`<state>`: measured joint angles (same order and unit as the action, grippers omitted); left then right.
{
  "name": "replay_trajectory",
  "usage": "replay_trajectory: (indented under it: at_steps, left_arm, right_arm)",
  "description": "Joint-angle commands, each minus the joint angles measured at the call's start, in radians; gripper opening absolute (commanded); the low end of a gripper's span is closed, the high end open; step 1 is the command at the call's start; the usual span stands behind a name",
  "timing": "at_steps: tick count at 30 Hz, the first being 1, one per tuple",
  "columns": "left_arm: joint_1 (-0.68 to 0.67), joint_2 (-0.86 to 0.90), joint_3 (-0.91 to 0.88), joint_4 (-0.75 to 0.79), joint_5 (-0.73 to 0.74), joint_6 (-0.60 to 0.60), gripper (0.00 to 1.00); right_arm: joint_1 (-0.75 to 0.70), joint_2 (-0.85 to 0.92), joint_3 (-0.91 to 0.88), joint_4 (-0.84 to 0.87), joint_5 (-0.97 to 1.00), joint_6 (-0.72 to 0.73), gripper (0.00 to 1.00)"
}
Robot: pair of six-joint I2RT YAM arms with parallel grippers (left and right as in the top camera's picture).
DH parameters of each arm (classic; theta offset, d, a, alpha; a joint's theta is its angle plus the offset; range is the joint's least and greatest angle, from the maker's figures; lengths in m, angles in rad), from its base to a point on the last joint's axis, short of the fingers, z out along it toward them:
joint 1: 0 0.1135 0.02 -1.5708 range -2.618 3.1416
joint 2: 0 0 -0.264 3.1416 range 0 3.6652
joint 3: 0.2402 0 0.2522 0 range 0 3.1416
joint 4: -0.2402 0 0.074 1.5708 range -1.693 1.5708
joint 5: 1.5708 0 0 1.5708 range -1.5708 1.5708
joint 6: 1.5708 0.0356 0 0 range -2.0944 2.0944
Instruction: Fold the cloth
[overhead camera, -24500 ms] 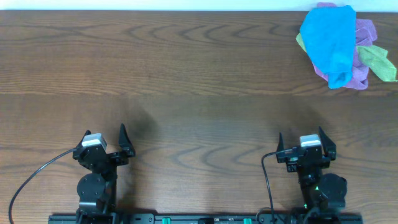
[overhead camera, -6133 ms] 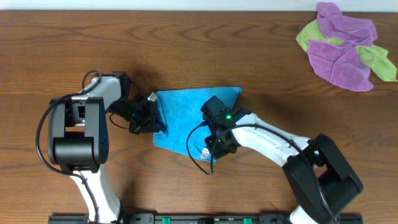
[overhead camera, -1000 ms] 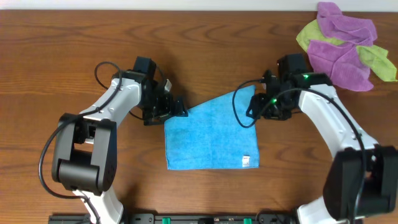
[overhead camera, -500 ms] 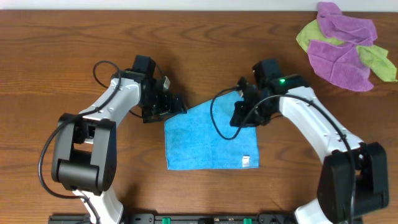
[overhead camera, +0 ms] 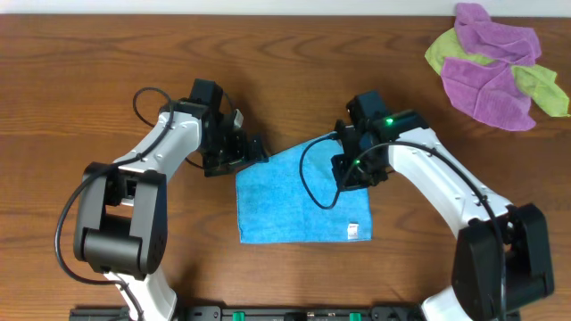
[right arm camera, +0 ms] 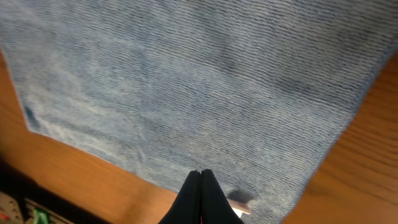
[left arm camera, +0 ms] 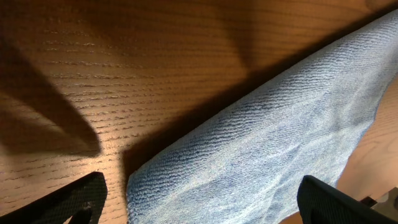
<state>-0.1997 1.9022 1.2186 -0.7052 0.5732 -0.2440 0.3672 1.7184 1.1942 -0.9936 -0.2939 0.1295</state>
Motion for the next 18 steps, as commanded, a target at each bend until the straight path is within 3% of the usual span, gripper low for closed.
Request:
replay_trajectory:
  at_steps: [1, 10, 18]
  left_arm:
    - [0.005, 0.007, -0.014, -0.002, 0.012, -0.007, 0.99]
    - [0.021, 0.007, -0.150, 0.084, 0.175, -0.002, 0.96]
    - [0.113, 0.007, -0.213, 0.145, 0.331, 0.076, 0.95]
  right_arm:
    - [0.005, 0.002, -0.011, 0.003, 0.029, 0.015, 0.02]
    - [0.005, 0.002, -0.011, -0.002, 0.032, 0.011, 0.02]
    - [0.005, 0.002, -0.011, -0.017, 0.033, 0.011, 0.02]
